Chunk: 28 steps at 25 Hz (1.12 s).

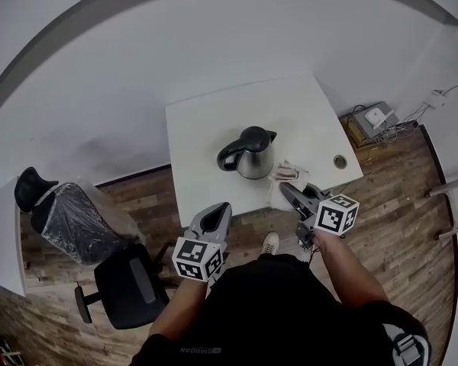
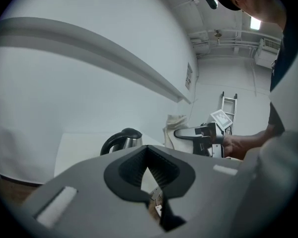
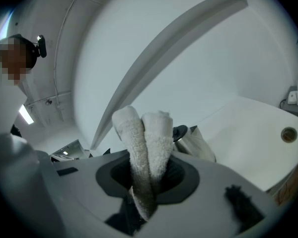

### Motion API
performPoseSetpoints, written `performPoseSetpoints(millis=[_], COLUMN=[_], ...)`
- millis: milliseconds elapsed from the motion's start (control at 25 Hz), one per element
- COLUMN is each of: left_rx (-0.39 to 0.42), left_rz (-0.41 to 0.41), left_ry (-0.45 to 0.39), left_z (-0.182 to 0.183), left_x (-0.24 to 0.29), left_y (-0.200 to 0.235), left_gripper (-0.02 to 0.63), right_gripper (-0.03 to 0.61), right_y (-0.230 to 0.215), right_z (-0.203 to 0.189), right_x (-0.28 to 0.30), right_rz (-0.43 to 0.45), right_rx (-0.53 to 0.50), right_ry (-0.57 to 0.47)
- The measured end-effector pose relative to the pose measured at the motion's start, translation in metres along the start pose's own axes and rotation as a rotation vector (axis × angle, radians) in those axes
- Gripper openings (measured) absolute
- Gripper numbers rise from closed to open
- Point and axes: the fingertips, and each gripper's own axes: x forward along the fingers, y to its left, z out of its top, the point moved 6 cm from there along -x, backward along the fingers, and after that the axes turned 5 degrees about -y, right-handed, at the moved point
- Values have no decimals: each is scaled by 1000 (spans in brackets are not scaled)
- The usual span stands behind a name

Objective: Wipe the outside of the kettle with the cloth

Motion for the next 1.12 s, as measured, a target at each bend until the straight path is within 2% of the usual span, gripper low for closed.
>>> performPoseSetpoints(millis=[80,200,400,560,720,880,960,1120], left_rx=[-22,-48,-36,-7,-78,-147,-124,-63], left_rz=[1,-9,-46,-1,84,62,65,111], left_ry=[3,10,5,-12,-27,30,57,52], left_z=[-12,-30,-41,-32,-34,-42,-46,-47], left_x=[-27,-49,-61,-67,-61,-45,-39,-32], left_y=[-2,-4,-20,-34,-51,-86,-99,-110], left_gripper=[7,8,6,7,8,8,8,8], right_gripper=[94,94,94,94,94,94,94,94], right_y=[22,53,83,76,64,52,47,36], right_z=[-14,-32,-57,-51,-40,-32,-28,-25], right_x=[-12,-35,-85,-105,-118,-130,-132,-139], right_rz=[-9,-44,-115,-122,-77,-20,-2,12], right_rx=[5,-47,-142,-215,-269,-308,-321,-319], right_ry=[4,15,38,69,120,175,184,203])
